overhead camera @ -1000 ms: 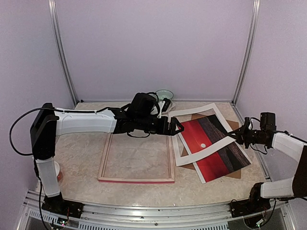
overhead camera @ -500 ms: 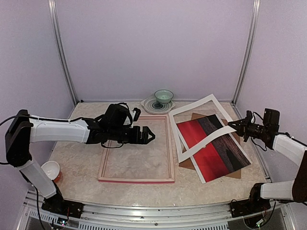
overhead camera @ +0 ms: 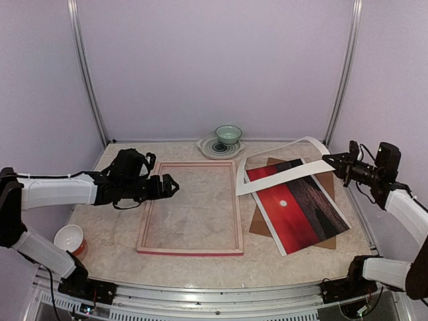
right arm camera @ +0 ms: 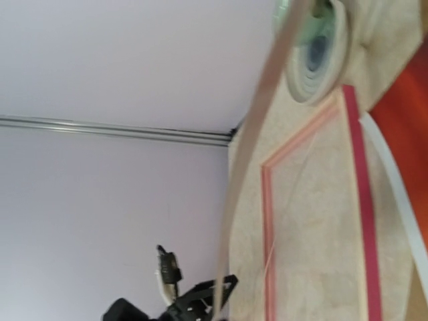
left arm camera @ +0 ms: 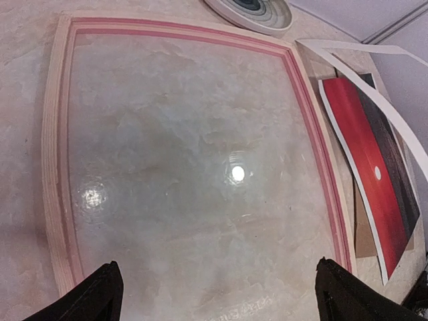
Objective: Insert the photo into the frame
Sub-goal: Place the mat board on the glass panel.
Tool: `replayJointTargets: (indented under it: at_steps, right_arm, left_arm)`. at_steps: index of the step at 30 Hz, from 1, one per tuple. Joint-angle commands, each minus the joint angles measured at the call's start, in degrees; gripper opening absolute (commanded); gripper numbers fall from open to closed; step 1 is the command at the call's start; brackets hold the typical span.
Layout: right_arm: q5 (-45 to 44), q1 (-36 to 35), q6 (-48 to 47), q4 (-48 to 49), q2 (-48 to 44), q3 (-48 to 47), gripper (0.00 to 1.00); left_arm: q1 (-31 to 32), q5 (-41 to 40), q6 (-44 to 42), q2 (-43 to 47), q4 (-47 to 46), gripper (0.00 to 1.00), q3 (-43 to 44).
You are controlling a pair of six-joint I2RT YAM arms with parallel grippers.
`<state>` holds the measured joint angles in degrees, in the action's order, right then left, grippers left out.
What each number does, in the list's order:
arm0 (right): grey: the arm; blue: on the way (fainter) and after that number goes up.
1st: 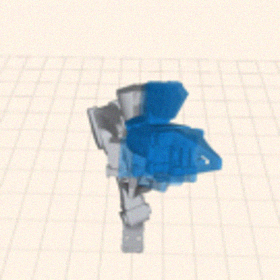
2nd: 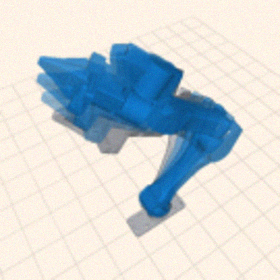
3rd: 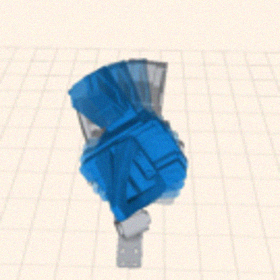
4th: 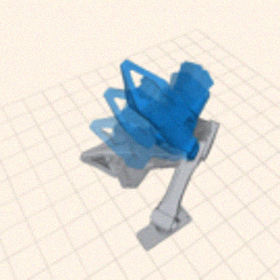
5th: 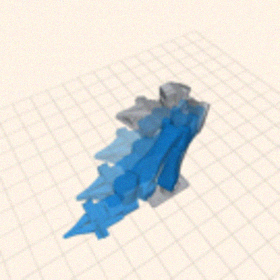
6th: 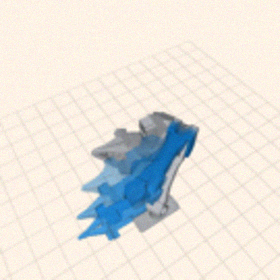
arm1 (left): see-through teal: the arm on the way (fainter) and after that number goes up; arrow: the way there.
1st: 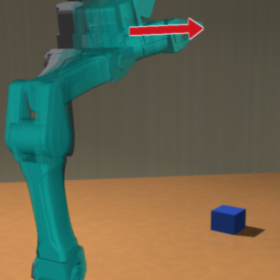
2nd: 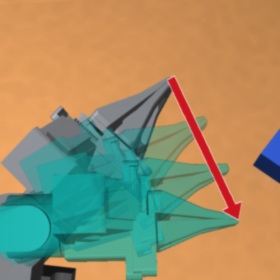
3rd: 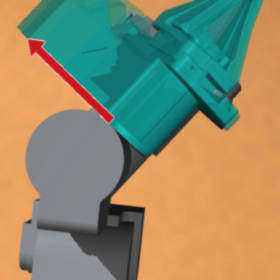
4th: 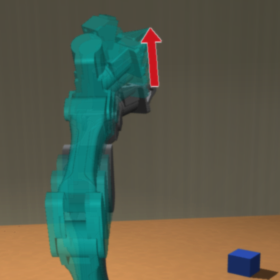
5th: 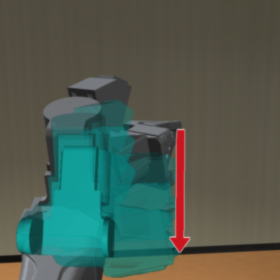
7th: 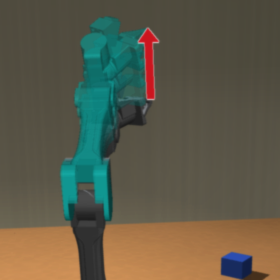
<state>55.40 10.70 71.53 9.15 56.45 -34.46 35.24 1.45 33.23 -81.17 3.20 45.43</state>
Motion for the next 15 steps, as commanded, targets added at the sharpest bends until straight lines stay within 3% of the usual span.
replayJointTargets:
  at_steps: [1,8,15]
  right_arm:
    - [0.8,0.6,3.2,3.9,-1.9,-1.8,0.00]
    - [-1.9,-2.9,6.0,7.2,-2.9,-2.5,0.00]
    - [-5.6,-13.3,7.3,13.2,-0.8,-3.6,0.00]
  left_arm:
    - [-4.1,-1.3,1.2,2.4,0.7,0.99,-3.5]
    - [-8.1,-1.3,2.9,3.4,-0.6,0.99,-7.6]
    - [-8.9,-1.3,4.2,2.3,-1.9,0.99,-9.0]
